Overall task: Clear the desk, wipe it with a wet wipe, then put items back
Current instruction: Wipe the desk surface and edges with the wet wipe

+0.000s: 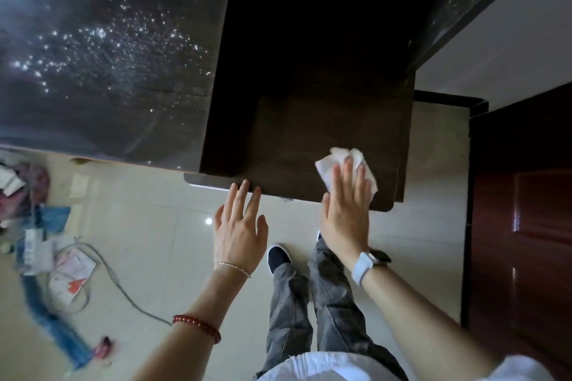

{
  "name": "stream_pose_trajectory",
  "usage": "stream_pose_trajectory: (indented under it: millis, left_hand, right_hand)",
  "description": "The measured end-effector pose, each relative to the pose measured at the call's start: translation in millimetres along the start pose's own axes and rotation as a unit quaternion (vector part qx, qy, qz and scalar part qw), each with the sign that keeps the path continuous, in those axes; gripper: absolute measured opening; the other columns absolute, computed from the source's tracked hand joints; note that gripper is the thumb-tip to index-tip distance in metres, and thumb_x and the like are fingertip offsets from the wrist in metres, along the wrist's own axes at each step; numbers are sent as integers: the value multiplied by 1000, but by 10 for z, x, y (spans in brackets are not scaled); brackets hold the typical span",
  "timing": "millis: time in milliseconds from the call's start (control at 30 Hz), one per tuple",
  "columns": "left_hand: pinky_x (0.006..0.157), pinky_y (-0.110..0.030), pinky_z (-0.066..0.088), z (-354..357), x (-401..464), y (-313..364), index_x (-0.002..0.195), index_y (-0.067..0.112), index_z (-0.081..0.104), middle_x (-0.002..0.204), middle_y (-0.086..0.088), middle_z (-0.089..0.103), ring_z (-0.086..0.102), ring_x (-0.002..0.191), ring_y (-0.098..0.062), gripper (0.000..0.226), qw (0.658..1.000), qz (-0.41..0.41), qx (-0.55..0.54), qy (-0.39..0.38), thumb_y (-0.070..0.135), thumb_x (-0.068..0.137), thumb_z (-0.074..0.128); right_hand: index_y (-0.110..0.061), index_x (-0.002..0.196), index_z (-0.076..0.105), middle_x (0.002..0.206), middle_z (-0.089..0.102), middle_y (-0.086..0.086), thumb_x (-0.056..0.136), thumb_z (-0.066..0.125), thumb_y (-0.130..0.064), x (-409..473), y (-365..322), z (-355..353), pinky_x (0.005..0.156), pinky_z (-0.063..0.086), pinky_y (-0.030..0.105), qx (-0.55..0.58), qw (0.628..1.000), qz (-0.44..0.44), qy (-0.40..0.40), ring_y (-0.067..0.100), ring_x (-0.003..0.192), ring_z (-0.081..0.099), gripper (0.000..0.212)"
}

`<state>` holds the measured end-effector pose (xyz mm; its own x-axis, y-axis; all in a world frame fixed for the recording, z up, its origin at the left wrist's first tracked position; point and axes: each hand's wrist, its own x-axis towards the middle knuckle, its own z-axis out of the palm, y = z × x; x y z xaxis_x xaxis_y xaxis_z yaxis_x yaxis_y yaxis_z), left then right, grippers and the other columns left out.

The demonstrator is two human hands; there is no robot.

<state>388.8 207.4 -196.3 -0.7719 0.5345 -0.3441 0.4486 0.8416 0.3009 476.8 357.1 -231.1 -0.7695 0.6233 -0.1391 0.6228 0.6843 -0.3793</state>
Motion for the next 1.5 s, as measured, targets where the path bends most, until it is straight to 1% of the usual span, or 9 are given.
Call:
stream_pose_trajectory:
  millis: [167,500,767,900,1033,1133,1233,1333,1500]
  left_hand:
    - [107,-47,27,-41,-193,-407,137,10,35,148,-12,30,23,138,-31,49,995,-94,-36,16,20,90,45]
    - [92,-38,42,-80,-546,-978,123,1,50,124,-19,49,51,112,-34,37,963,-150,-206,85,2,86,51]
    - [88,-20,32,-165,-923,-1156,127,7,47,130,-11,45,47,117,-25,38,937,-206,-267,91,5,89,47]
    - [87,-21,34,-316,-1058,-1328,125,8,48,127,-8,48,49,115,-22,35,915,-244,-303,112,6,90,45]
    - [84,-26,39,-593,-1177,-1448,119,7,53,118,-10,53,55,107,-23,31,891,-261,-340,148,5,89,45]
    - [86,-30,42,-878,-1195,-1430,118,7,54,116,-10,56,56,105,-23,31,886,-257,-348,170,5,89,45]
    - [89,-33,43,-1187,-1098,-1352,119,7,54,115,-11,56,55,107,-25,31,882,-242,-352,199,5,89,46]
    - [93,-34,42,-1530,-868,-1276,119,7,54,116,-11,56,53,108,-25,31,893,-201,-331,229,7,89,47]
    - [92,-29,36,-2024,-272,-1267,117,4,55,113,-14,56,51,108,-30,31,927,-119,-260,241,11,88,46]
  right_hand:
    - [-12,140,30,151,25,8,79,27,-7,-111,-660,265,114,0,38,28,988,-132,-74,27,141,9,61]
    - [-9,121,56,125,59,9,83,31,-2,67,-1003,466,88,31,38,-85,936,-343,-8,27,117,37,45]
    - [-8,113,55,120,60,6,76,31,2,7,-1677,460,62,47,34,-120,949,-285,-65,26,92,37,45]
    - [-5,115,54,135,48,5,71,35,18,48,-2149,452,79,45,40,30,952,-249,-177,29,93,39,53]
    - [-6,120,56,123,57,13,80,30,16,-143,-2419,-12,78,40,17,210,935,-156,-239,27,99,51,52]
    - [-7,118,57,110,57,2,86,28,7,-335,-2479,-518,80,28,-5,313,924,-128,-177,9,101,48,46]
    - [-5,117,57,112,52,-1,80,30,7,-198,-2477,-903,89,25,-4,353,925,-134,-47,-5,103,43,48]
    - [-4,118,57,121,50,10,83,35,15,192,-2464,-1121,91,25,-4,321,941,-101,44,4,108,44,46]
    - [9,124,46,140,36,26,84,40,12,728,-2423,-913,111,26,37,125,983,-128,35,38,132,32,41]
